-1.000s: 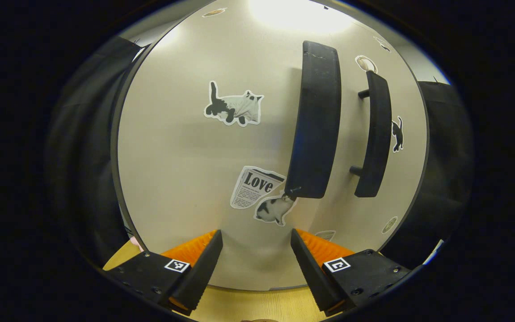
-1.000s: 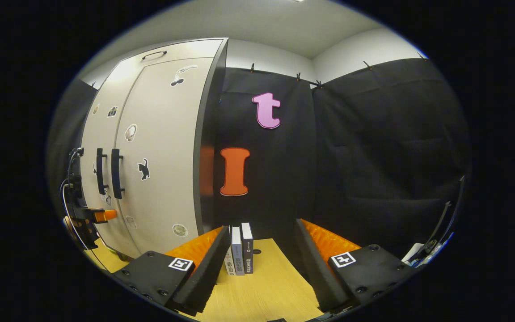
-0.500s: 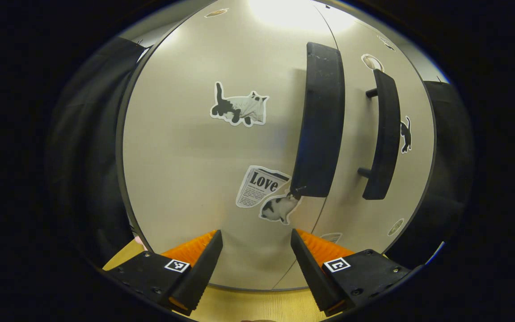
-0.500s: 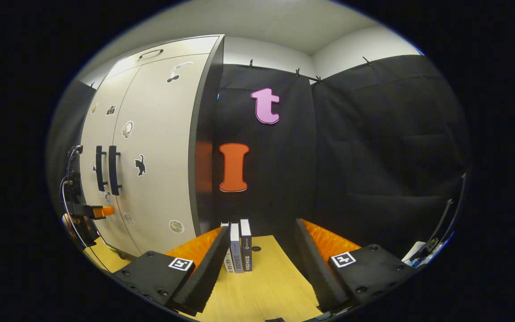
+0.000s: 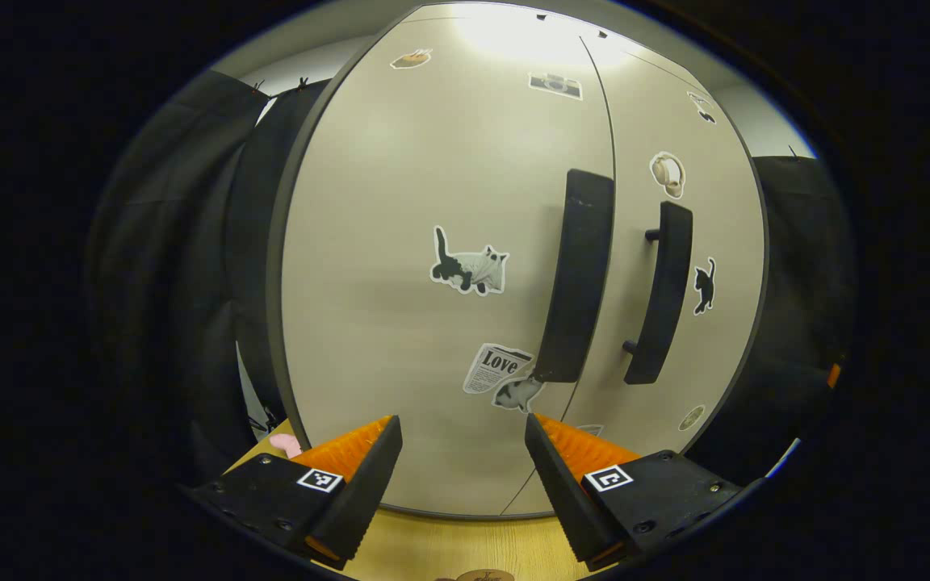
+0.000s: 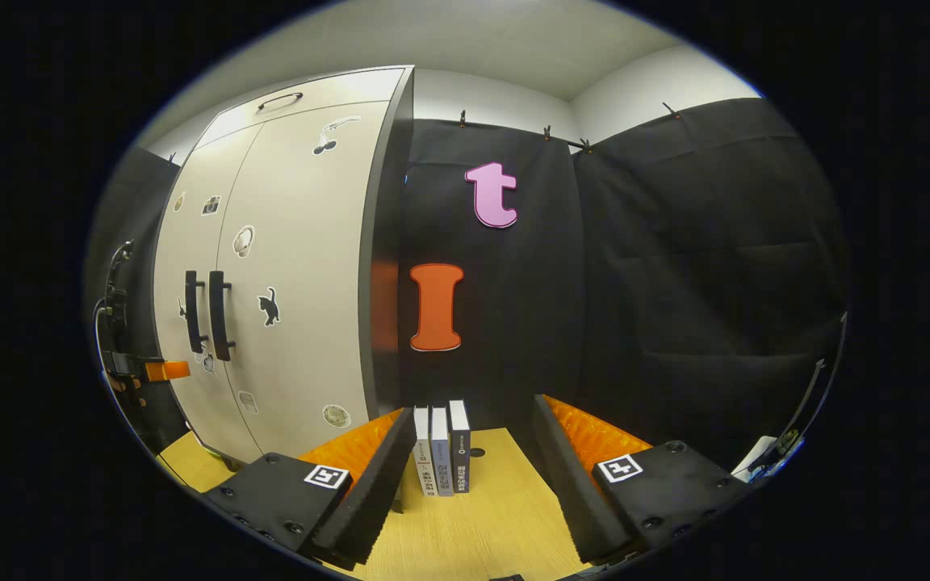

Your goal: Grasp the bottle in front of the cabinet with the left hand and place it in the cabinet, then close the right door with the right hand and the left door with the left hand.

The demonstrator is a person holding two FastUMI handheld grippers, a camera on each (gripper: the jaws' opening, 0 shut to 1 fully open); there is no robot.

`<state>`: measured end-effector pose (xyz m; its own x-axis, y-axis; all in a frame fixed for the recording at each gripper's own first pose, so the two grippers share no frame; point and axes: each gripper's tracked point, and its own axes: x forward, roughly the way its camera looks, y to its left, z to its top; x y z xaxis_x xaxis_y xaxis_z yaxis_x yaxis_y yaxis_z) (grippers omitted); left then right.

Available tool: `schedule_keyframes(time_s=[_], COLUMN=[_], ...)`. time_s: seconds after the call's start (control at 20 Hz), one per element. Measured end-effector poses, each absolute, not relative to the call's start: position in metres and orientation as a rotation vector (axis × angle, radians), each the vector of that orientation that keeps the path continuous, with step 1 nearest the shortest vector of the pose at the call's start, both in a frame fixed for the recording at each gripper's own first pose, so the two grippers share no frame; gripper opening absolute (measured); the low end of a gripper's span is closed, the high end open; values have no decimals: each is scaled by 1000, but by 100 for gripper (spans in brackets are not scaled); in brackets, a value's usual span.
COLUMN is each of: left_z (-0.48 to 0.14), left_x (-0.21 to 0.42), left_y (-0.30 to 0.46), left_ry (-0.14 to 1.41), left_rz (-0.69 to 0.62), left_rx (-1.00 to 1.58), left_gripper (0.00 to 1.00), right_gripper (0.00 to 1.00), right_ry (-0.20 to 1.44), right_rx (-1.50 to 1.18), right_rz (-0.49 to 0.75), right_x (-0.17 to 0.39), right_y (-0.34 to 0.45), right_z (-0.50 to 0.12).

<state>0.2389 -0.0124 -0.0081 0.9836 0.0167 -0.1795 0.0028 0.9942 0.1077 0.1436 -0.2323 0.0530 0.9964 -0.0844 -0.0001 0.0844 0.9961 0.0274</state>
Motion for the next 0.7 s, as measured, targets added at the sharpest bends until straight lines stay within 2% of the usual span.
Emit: schedule_keyframes(time_s=[0.7], left_z=[148], left_x=[79], left_y=[52], left_ry=[13], left_rz=[67], left_rx=[131], left_gripper=[93], right_gripper=[95], right_ry=[-76], right_rx=[12], right_rz=[-84], right_x=[119], right_y=[-230], right_z=[103])
